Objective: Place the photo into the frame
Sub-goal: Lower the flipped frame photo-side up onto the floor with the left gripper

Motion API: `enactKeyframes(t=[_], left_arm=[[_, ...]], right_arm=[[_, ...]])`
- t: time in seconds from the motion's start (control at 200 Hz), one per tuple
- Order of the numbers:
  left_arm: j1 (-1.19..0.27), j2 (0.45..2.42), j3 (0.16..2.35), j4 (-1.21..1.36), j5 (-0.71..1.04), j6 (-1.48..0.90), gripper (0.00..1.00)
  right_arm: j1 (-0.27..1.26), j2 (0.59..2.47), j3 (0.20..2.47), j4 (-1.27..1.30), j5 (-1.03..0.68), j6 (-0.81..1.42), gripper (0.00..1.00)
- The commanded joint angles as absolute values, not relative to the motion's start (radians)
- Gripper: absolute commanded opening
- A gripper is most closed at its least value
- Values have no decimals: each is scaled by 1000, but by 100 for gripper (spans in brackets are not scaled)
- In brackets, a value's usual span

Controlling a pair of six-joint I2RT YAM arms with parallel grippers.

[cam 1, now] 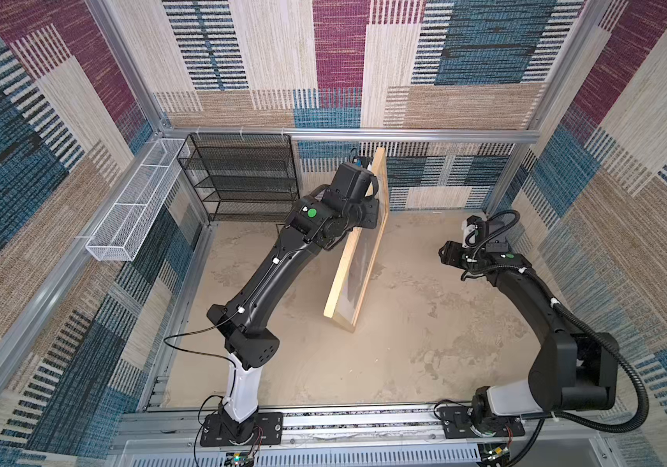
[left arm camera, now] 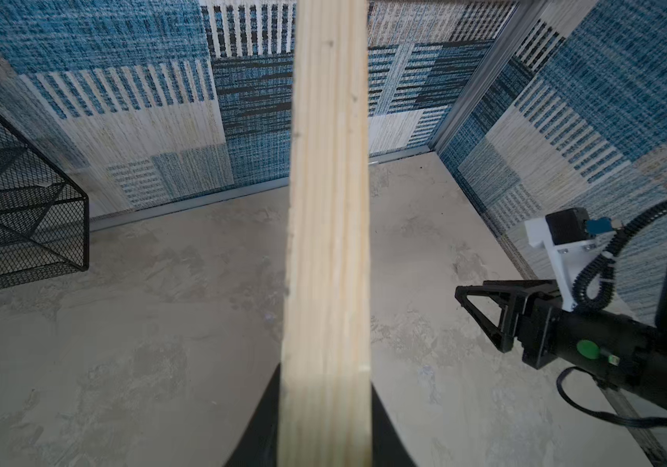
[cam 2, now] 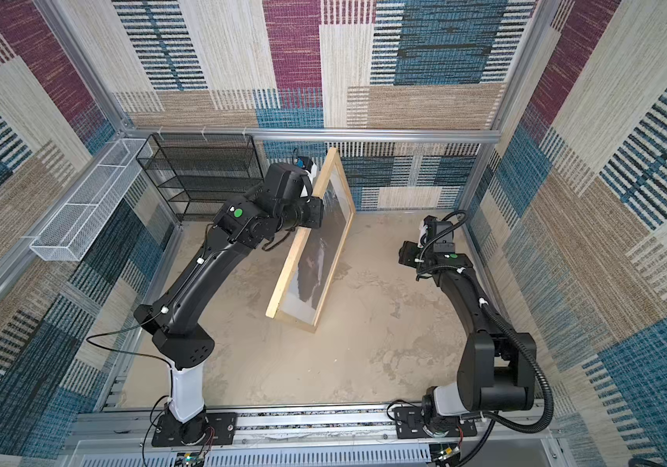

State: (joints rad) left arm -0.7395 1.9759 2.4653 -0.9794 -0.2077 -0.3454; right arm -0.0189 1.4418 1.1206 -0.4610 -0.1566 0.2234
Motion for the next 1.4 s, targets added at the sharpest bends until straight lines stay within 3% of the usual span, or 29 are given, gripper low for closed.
enactKeyframes(t=[0.0,0.656,1.197,1.397], left_arm=[[-725,1974,2435,-907,-173,-412,0],[-552,1950,2155,-781,-15,-535,0],[-471,1950,2124,-796,39,-540,0],[-471,1876,1907,-667,25,-581,0]], right_arm=[[-18,1448,1120,-443,-166,224,66],[-18,1470,1117,-442,-176,226,66],[-17,1484,1120,-444,-181,227,66],[-18,1493,1069,-404,-211,240,67]])
